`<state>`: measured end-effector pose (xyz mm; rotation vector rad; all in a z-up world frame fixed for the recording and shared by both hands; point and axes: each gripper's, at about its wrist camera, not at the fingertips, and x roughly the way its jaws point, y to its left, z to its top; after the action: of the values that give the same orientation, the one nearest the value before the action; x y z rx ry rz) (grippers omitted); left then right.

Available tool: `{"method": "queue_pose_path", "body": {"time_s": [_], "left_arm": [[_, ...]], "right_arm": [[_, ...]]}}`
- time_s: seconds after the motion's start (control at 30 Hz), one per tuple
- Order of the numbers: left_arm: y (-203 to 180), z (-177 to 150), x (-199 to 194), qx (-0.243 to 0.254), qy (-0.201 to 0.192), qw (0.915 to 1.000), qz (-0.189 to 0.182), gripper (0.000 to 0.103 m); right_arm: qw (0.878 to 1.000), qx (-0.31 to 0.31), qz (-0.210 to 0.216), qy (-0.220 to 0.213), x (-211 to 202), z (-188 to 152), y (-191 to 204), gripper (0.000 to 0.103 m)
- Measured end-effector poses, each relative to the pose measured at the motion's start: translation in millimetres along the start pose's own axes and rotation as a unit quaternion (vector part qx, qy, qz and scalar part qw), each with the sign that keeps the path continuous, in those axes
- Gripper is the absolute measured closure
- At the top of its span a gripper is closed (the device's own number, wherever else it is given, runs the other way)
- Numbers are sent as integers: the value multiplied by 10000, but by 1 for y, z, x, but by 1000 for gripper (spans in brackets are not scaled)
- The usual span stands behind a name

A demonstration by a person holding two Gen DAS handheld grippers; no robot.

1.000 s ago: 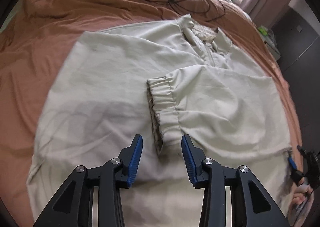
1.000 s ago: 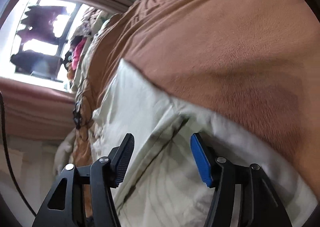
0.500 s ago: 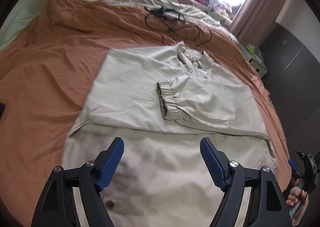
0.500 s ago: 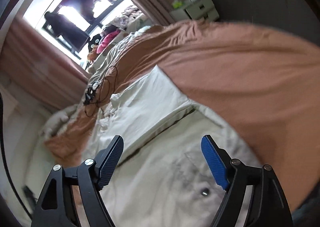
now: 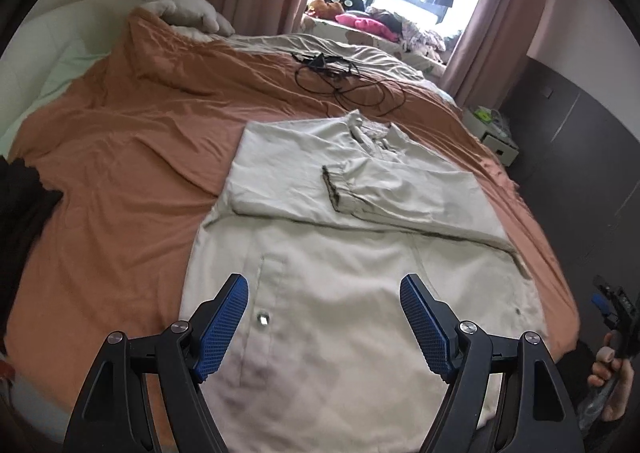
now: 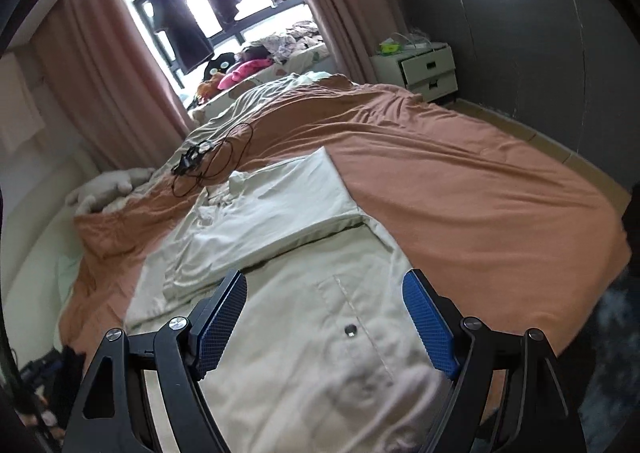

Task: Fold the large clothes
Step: 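Move both tools back toward the jacket hem at the bed edge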

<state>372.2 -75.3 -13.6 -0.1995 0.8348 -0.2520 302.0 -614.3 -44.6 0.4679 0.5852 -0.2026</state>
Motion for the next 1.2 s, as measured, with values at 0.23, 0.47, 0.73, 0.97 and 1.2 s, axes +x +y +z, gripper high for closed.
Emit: {"method": "queue_pose_path", "body": {"time_s": [0.23,0.47,0.73,0.97,1.2], "left_arm": [[9,-28,-46,18,-204,9997,123,23],[27,-56,-87,-122,-434,9987,257,7],[43,-90,-120,-160,-502,9981,315,1],[51,-122,-131,-51,-520,9982,306,1],[65,-152,-122,-63,-463,9983,340,1]], "right_arm": [[9991,-372,-178,-82,-36,-16,11,23],[9965,-746,-271,-274,-70,-37,19,13],[9955,-922,14,-220,-89,-68,15,9],[9960,-869,136,-138,-93,-89,1,8],[9947,-1023,-121,7,-95,-114,-8,5]]}}
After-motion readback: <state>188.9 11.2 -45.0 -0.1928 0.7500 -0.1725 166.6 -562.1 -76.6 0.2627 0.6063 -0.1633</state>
